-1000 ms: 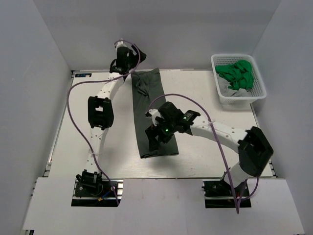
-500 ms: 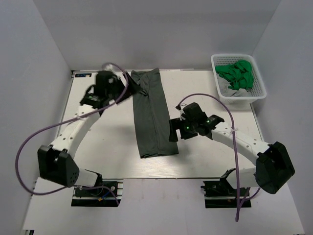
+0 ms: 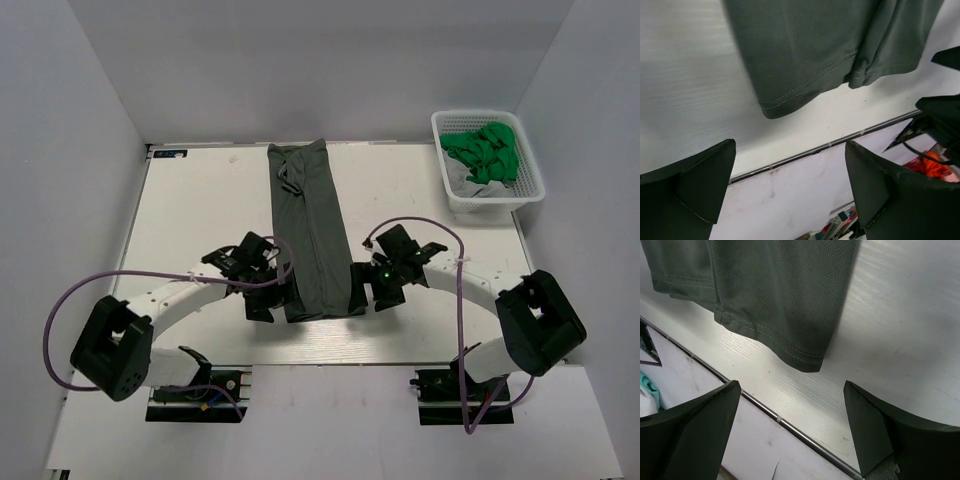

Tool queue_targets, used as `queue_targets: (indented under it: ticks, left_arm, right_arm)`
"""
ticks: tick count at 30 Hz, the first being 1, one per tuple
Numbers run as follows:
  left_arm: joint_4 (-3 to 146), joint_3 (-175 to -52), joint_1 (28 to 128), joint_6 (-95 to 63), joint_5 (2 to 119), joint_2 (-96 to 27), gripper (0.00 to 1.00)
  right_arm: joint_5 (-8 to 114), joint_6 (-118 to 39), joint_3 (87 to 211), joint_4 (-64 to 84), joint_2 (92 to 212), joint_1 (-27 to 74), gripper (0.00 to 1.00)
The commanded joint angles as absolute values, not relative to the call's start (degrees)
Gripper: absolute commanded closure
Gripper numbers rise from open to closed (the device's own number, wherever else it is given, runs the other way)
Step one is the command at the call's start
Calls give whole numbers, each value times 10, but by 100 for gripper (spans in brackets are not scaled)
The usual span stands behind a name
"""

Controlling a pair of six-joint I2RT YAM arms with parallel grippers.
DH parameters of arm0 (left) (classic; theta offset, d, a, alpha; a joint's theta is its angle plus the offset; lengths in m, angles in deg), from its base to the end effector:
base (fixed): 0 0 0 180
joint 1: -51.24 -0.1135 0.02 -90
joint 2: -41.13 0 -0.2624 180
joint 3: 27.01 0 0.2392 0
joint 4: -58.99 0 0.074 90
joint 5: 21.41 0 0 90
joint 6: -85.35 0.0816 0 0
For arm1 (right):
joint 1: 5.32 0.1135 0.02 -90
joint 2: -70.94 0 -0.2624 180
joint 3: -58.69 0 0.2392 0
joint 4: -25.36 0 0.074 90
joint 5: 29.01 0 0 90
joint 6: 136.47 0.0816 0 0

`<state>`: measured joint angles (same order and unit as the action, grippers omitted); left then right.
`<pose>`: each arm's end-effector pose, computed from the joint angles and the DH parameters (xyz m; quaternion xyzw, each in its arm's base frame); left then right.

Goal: Fold and stack the t-shirts
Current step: Grab the bottom of the folded rectangular tshirt with both arms

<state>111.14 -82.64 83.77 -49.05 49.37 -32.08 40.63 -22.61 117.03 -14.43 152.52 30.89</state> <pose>0.1749 -0.1434 0.1508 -0.0711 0.9684 -0.2366 0.0336 0.2008 0.1822 0.1446 -0.1439 0.9471 0.2637 0.1127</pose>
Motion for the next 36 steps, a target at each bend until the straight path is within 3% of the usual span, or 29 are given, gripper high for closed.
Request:
queue_targets:
  ticks: [1,7,15,16,20,23,32,33,35,36]
  left_arm:
    - [1081,-834,863,-481,493,-348,0]
    - [1118,-857,898,-468,580,-407,0]
    - [1097,-881,910,-444,630,-467,18]
    - [1097,-881,910,-444,630,-472,24]
    - [1097,-881,916,-439,630,-478,36]
    - [1091,-871,922,-439,635,-472,39]
    - [1080,-865,933,-439,613,-477,62]
    - [1080,-865,939,-444,613,-477,73]
    - [1080,-871,939,-450,613,-477,85]
    - [1088,-877,944,-450,613,-477,98]
  right_arm:
    - [377,-214,1181,-126,1537,304,10]
    - [370,-205,1186,-112,1566,301,10]
    - [370,-207,1205,-119,1604,299,10]
    - [381,-206,1209,-123,1606,298,10]
    - [381,-220,1227,-133,1625,296,17]
    - [370,-228,1235,-140,1647,294,21]
    - [333,-224,1231,-142,1669,298,54]
    - [330,-224,1227,-140,1669,299,58]
    - [323,-220,1225,-140,1667,299,71]
    - [322,-220,1225,-142,1667,300,83]
